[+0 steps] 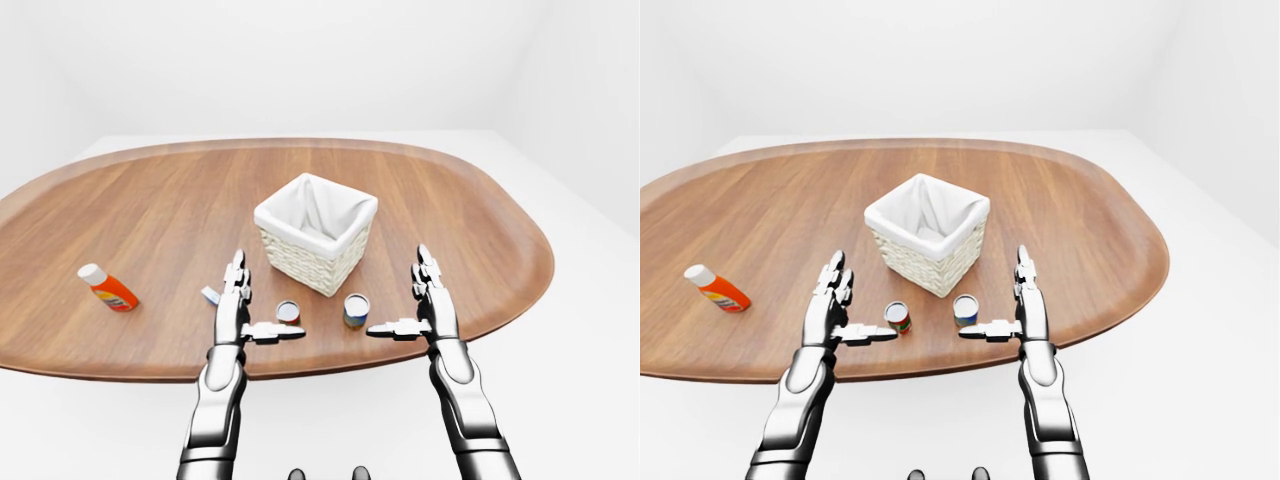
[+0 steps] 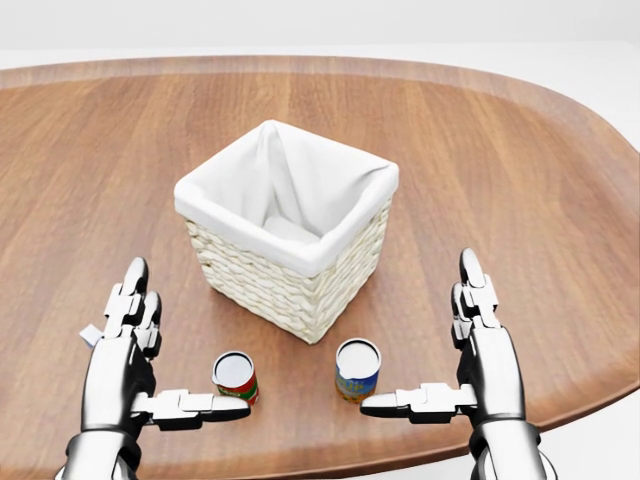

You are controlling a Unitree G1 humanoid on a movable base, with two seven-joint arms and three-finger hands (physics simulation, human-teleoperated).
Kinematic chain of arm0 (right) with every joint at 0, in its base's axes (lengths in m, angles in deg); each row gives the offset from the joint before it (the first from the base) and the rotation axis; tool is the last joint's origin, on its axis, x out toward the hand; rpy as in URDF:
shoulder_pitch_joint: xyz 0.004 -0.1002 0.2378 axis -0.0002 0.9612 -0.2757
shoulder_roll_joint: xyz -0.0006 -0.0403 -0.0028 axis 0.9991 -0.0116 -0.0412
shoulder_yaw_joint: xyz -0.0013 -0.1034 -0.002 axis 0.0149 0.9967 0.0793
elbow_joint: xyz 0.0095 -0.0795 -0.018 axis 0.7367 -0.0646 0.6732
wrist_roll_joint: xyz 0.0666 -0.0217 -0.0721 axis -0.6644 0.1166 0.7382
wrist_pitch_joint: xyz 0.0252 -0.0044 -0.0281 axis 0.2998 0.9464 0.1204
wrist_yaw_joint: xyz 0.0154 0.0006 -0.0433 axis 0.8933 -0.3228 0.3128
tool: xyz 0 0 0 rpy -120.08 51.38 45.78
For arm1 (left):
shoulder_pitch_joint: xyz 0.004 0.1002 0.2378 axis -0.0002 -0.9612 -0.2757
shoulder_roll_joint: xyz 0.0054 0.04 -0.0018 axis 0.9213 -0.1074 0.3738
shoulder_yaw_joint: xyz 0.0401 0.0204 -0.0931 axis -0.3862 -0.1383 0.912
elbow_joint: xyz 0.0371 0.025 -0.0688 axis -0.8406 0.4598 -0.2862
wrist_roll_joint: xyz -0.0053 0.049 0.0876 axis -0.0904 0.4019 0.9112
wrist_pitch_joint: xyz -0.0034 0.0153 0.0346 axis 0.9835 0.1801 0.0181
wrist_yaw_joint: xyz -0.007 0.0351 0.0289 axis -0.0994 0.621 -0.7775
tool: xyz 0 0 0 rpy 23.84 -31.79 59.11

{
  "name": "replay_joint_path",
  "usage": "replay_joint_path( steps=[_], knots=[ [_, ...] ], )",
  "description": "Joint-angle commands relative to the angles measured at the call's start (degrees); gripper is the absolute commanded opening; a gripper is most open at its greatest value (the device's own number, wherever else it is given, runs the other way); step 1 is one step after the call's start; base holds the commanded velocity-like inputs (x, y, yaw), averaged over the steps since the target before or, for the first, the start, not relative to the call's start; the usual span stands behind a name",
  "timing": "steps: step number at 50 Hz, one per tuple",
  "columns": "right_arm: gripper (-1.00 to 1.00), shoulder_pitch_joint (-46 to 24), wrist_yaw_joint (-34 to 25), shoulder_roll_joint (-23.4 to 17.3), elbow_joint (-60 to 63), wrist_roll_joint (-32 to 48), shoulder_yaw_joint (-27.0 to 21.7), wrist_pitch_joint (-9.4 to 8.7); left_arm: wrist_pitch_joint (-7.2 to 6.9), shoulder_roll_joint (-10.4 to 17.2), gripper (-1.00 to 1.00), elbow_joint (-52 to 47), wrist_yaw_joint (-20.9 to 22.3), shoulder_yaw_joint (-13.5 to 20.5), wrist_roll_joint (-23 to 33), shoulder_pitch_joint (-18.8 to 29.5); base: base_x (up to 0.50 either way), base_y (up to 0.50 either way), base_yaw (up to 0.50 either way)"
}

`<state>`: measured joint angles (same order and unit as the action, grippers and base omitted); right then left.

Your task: Pick up the alphabet soup and the cream cheese box, and put them in the basket.

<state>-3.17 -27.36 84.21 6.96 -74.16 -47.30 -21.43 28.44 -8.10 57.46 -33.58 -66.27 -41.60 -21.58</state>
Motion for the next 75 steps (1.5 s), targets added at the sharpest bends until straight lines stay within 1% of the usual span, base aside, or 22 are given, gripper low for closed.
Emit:
replay_joint_path(
  steps=[1, 7, 9, 13, 17, 23, 26, 28, 29, 30, 32, 35, 37, 39, 41, 43, 45, 49, 53, 58, 62, 75],
  knots=[
    [1.0, -0.1, 0.6, 0.0, -0.3, 0.4, -0.1, 0.06, -0.2, 0.2, 1.0, -0.6, -1.7, 1.0, -0.6, 0.2, 0.08, 0.0, 0.0],
    [1.0, 0.1, 0.6, 0.0, 0.2, 0.5, 0.0, -0.22, -0.1, 0.3, 1.0, -0.3, -2.2, 1.0, -0.4, 0.3, 0.08, 0.0, 0.0],
    [1.0, -0.3, 0.5, -0.1, -1.0, 0.3, -0.1, 0.6, 0.23, 0.5, 1.0, 0.2, -2.9, 1.4, -0.2, 0.6, 0.07, 0.0, 0.0],
    [1.0, 0.0, 0.5, 0.0, 0.1, 0.4, 0.0, -0.11, -0.14, 0.6, 1.0, 0.5, -3.5, 2.0, -0.9, 1.0, 0.08, 0.0, 0.0],
    [1.0, -0.1, 0.5, 0.0, -0.2, 0.1, -0.2, -0.13, 0.42, 0.7, 1.0, 1.3, -3.6, 1.9, -0.8, 1.1, 0.06, 0.0, 0.0],
    [1.0, -0.5, 1.2, -0.1, -0.5, -1.1, -1.1, 0.46, -0.01, 0.6, 1.0, 0.7, -3.3, 1.5, -0.8, 0.9, 0.0, 0.0, 0.0],
    [1.0, -1.1, 6.4, -0.1, -0.1, -0.3, -3.1, 0.92, -0.14, 0.6, 1.0, 0.5, -3.3, 1.5, -0.8, 0.8, 0.0, 0.0, 0.0],
    [1.0, -1.9, 9.6, 0.0, -0.3, -1.9, -4.8, 0.43, 0.12, 0.6, 1.0, 0.9, -3.3, 1.5, -0.8, 0.9, 0.0, 0.0, 0.0],
    [1.0, -2.5, 9.8, -0.2, -0.6, -4.8, -6.0, -1.36, 0.2, 0.6, 1.0, 1.0, -3.3, 1.5, -0.8, 1.0, 0.0, 0.0, 0.0],
    [1.0, -2.9, 10.8, -0.5, -1.0, -5.4, -6.3, -1.48, -0.4, 0.5, 1.0, 0.2, -3.4, 1.4, -0.7, 0.7, 0.0, 0.0, 0.0],
    [1.0, -3.2, 13.5, -1.0, -1.0, -5.2, -6.6, -1.36, 0.1, 0.6, 1.0, 1.2, -3.2, 1.7, -1.1, 1.1, 0.0, 0.0, 0.0],
    [1.0, -2.9, 17.8, -1.3, 0.3, -5.8, -8.4, -0.55, -0.72, 0.5, 1.0, 0.0, -3.3, 1.5, -1.1, 0.7, 0.0, 0.0, 0.0],
    [1.0, -2.4, 19.5, -1.6, 1.3, -6.3, -9.0, 0.11, -0.46, 0.6, 1.0, 0.4, -3.3, 1.5, -1.0, 0.8, 0.0, 0.0, 0.0],
    [1.0, -2.4, 20.6, -1.7, 2.0, -7.7, -9.7, -0.44, 0.12, 0.6, 1.0, 1.2, -3.2, 1.6, -1.0, 1.1, 0.0, 0.0, 0.0],
    [1.0, -2.1, 22.6, -1.9, 2.6, -8.0, -10.6, 0.65, -0.2, 0.6, 1.0, 0.7, -3.3, 1.6, -1.0, 0.9, 0.0, 0.0, 0.0],
    [1.0, -2.2, 23.4, -2.0, 2.5, -9.9, -11.5, 0.02, -0.4, 0.6, 1.0, 0.4, -3.3, 1.6, -1.0, 0.8, 0.0, 0.0, 0.0],
    [1.0, -2.0, 25.4, -2.2, 2.9, -11.3, -12.9, 0.68, 0.09, 0.7, 1.0, 1.2, -3.3, 1.7, -0.9, 1.1, 0.0, 0.0, 0.0],
    [1.0, -1.8, 26.6, -2.6, 3.4, -12.1, -13.0, 1.18, -0.35, 0.6, 1.0, 0.6, -3.4, 1.7, -0.9, 0.9, 0.0, 0.0, 0.0],
    [1.0, -1.2, 30.0, -2.4, 4.8, -11.2, -14.2, 2.84, -0.15, 0.6, 1.0, 0.8, -3.4, 1.6, -0.8, 1.0, 0.0, 0.0, 0.0],
    [1.0, -0.2, 30.0, -2.6, 5.5, -12.8, -15.9, 2.84, -0.67, 0.5, 1.0, 0.0, -3.3, 1.5, -0.8, 0.7, 0.0, 0.0, 0.0],
    [1.0, -0.3, 30.0, -2.8, 5.2, -11.6, -16.5, 2.84, 0.24, 0.7, 1.0, 1.4, -3.1, 1.6, -0.9, 1.1, 0.0, 0.0, 0.0],
    [1.0, -0.3, 30.0, -3.0, 5.4, -9.3, -17.5, 2.84, -0.13, 0.6, 1.0, 0.9, -3.1, 1.6, -0.9, 1.0, 0.0, 0.0, 0.0]
  ],
)
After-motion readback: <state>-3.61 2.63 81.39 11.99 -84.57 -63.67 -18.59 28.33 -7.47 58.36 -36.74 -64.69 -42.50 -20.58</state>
